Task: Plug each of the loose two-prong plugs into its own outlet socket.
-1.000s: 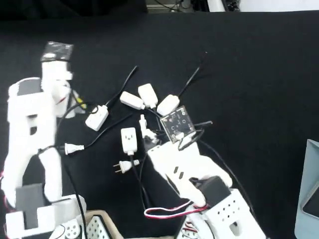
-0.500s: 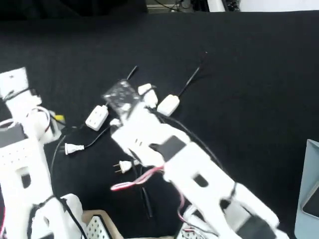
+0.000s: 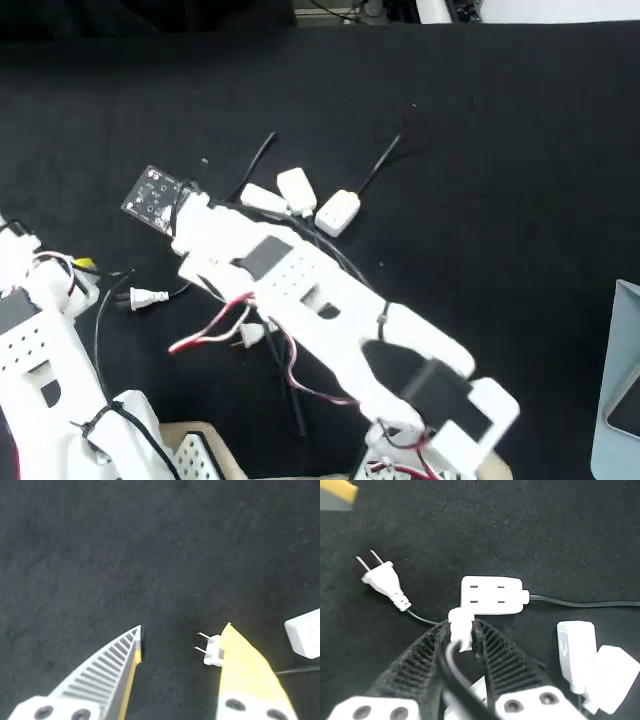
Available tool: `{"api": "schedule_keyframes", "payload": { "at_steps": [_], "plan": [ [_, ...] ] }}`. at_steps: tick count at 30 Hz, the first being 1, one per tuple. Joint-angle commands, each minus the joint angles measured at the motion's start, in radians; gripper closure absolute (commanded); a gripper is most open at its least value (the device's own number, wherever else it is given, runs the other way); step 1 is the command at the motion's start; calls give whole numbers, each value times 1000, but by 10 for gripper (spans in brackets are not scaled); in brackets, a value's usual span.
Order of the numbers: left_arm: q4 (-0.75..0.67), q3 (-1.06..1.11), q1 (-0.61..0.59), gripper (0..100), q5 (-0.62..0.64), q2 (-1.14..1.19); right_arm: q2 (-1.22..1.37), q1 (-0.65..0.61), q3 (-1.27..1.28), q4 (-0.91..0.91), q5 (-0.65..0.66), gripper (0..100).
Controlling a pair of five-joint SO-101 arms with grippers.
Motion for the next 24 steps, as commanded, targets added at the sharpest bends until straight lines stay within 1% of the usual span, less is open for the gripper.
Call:
{"api": "schedule_keyframes", "payload": {
  "at_steps": [1,5,15,19,24],
  "plan": [
    [-78,39,-15,752,15,-23,41,-9,-108,-15,17,987],
    [-140,79,-48,752,17,-23,102,-9,-173,-15,17,987],
    [-144,94,-53,752,17,-23,249,-6,-286,-14,17,987],
    [-144,94,-53,752,17,-23,268,-5,-288,-14,17,987],
    [-143,94,-51,752,17,-23,274,29,-289,-21,17,987]
  ]
}}
